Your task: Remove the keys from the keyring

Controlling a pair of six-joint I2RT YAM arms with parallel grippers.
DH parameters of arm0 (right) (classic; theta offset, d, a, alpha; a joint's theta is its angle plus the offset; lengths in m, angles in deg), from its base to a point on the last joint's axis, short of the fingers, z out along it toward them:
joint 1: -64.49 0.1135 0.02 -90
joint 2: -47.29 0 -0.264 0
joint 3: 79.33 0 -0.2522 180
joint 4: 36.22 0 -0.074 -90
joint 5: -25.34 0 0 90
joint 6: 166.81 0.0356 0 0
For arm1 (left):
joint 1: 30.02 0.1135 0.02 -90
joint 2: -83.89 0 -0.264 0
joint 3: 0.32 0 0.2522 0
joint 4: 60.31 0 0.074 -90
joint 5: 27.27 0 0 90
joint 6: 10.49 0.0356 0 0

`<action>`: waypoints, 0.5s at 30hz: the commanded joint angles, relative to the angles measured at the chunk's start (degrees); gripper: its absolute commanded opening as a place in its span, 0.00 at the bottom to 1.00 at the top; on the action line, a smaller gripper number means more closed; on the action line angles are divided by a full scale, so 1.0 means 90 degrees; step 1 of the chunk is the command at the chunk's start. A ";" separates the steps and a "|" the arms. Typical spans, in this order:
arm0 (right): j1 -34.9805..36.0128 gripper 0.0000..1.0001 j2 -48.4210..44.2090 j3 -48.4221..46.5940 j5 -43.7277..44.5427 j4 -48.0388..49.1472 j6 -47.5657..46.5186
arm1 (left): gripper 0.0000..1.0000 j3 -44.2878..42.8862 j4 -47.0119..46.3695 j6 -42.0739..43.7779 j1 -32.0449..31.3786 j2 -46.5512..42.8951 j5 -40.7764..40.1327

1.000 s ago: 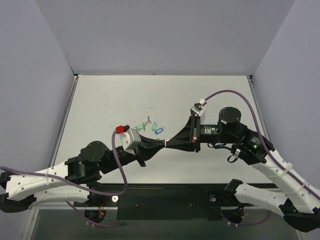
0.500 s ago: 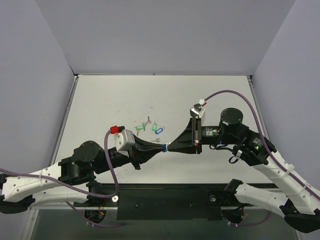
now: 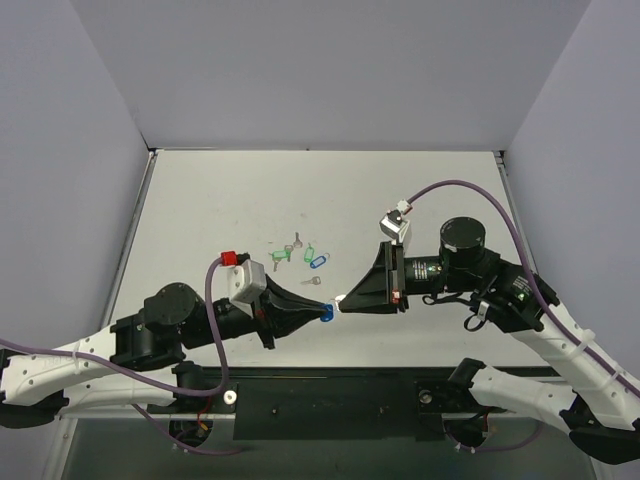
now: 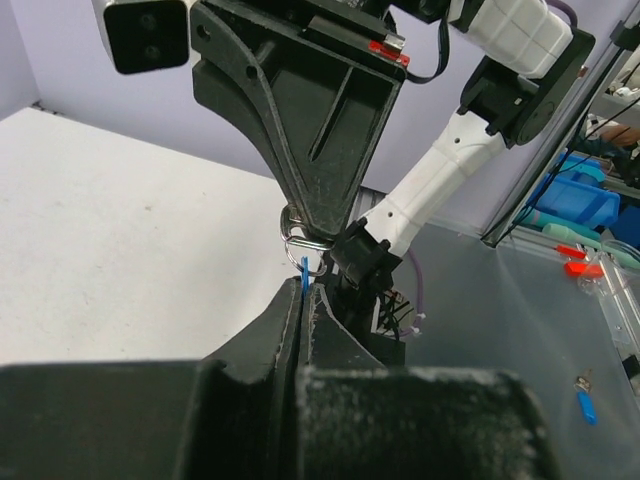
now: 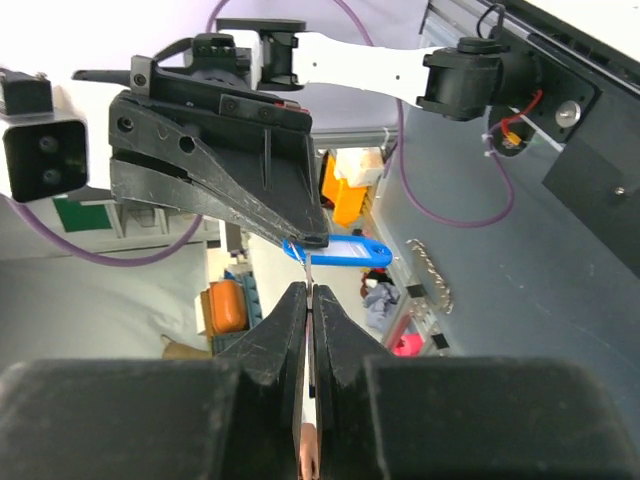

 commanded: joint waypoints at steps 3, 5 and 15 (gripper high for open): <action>-0.0047 0.00 -0.0098 -0.0132 0.0723 -0.1506 -0.1265 | 0.00 -0.0011 0.0323 -0.0491 -0.0010 -0.0388 -0.0399; -0.0047 0.00 -0.0107 0.0121 0.1151 -0.1692 -0.1362 | 0.01 0.0067 0.0529 -0.0696 -0.0010 -0.0271 -0.0643; -0.0125 0.00 -0.0087 0.1448 0.3341 -0.3049 -0.1929 | 0.75 0.0594 0.1037 -0.1693 -0.0010 -0.0045 -0.1444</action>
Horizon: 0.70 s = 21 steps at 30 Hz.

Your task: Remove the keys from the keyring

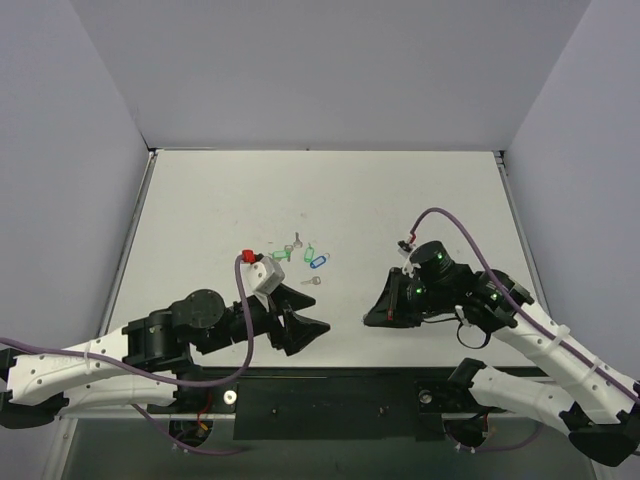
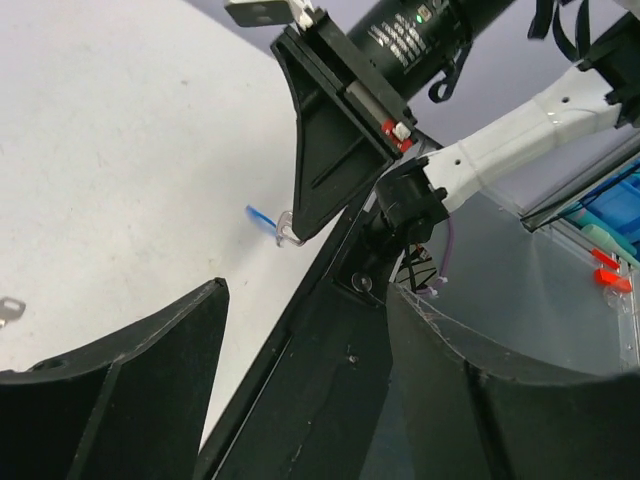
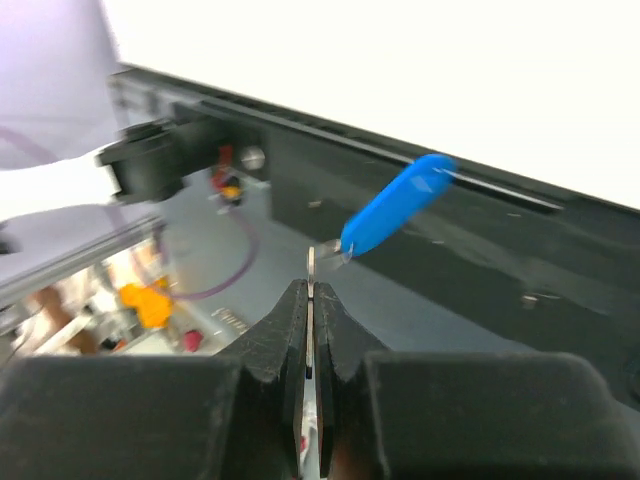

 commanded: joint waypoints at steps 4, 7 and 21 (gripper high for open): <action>-0.0115 0.00 -0.0098 0.1097 0.1503 -0.0742 -0.0399 | 0.76 0.0223 0.0635 -0.0979 -0.0010 -0.0143 -0.1375; -0.0135 0.00 -0.0098 0.1410 0.1883 -0.0713 -0.0428 | 0.76 0.0234 0.1221 -0.1592 0.0000 -0.0105 -0.2107; -0.0154 0.87 0.0342 0.2153 0.3358 -0.0743 -0.0575 | 0.74 0.0497 0.1945 -0.2347 -0.0010 -0.0055 -0.2607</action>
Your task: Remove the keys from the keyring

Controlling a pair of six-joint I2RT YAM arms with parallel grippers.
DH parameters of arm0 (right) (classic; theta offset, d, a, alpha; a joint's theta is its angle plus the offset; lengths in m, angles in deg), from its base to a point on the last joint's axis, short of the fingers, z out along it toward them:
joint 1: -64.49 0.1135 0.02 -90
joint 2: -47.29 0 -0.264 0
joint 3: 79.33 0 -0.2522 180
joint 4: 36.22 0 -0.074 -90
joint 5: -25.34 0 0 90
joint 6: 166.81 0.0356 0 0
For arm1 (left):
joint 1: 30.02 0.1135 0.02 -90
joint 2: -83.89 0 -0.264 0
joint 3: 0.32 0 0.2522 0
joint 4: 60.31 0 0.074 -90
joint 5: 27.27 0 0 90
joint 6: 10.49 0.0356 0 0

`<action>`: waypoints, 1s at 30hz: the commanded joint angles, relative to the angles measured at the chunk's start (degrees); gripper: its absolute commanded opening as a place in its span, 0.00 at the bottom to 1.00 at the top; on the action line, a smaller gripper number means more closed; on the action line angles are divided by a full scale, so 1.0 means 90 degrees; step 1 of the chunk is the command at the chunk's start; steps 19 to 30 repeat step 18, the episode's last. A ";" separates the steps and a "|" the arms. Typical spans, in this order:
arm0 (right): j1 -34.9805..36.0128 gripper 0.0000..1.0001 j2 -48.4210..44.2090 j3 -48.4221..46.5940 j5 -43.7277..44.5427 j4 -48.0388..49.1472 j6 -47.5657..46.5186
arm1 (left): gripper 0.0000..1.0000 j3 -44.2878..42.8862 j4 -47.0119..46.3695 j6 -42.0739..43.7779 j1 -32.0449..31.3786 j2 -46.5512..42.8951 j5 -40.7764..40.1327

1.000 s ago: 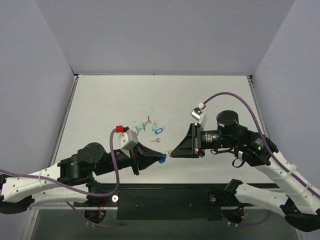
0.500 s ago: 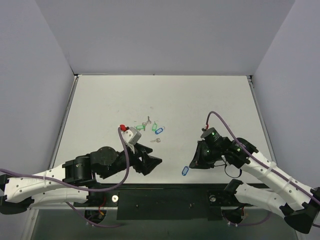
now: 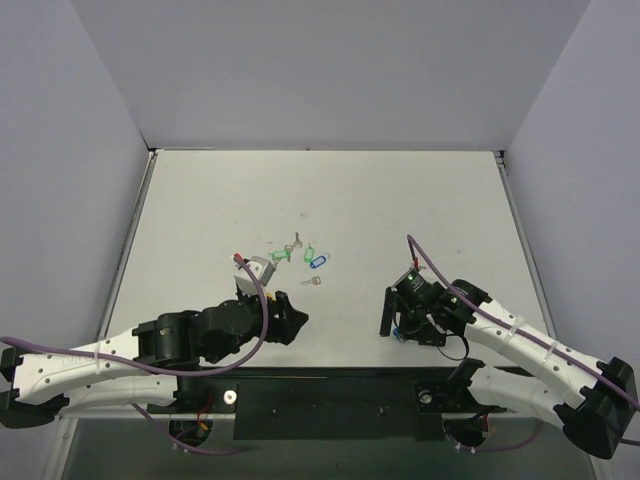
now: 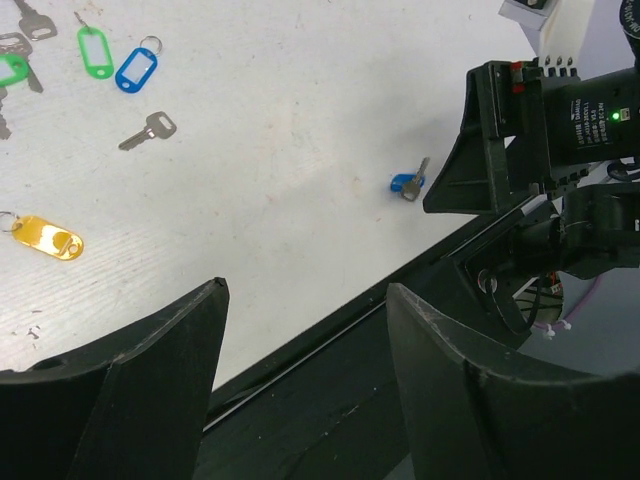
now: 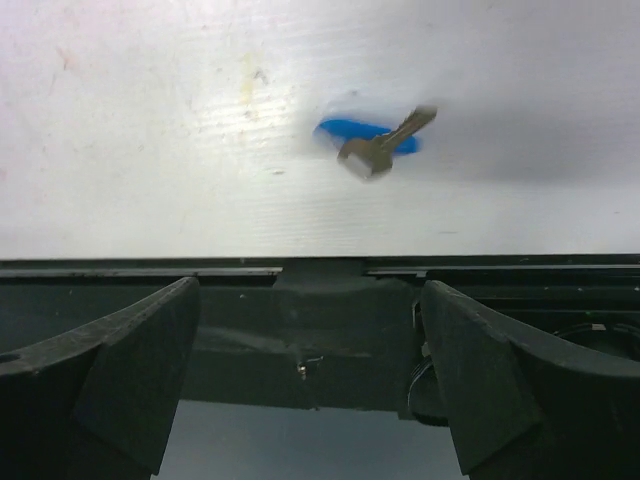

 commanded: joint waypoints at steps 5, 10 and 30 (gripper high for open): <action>0.0013 0.89 -0.0967 0.0048 0.1057 0.0476 -0.0402 | 0.74 -0.0008 -0.0042 -0.0153 -0.0010 -0.0075 -0.0212; 0.0004 0.93 -0.2003 0.0243 0.1292 0.1229 -0.0617 | 0.73 0.0031 -0.0091 -0.0173 -0.0010 -0.0016 -0.0154; 0.0013 0.94 -0.2219 0.0243 0.1507 0.1172 -0.0578 | 0.73 0.0031 -0.0110 -0.0222 -0.0010 0.0003 -0.0134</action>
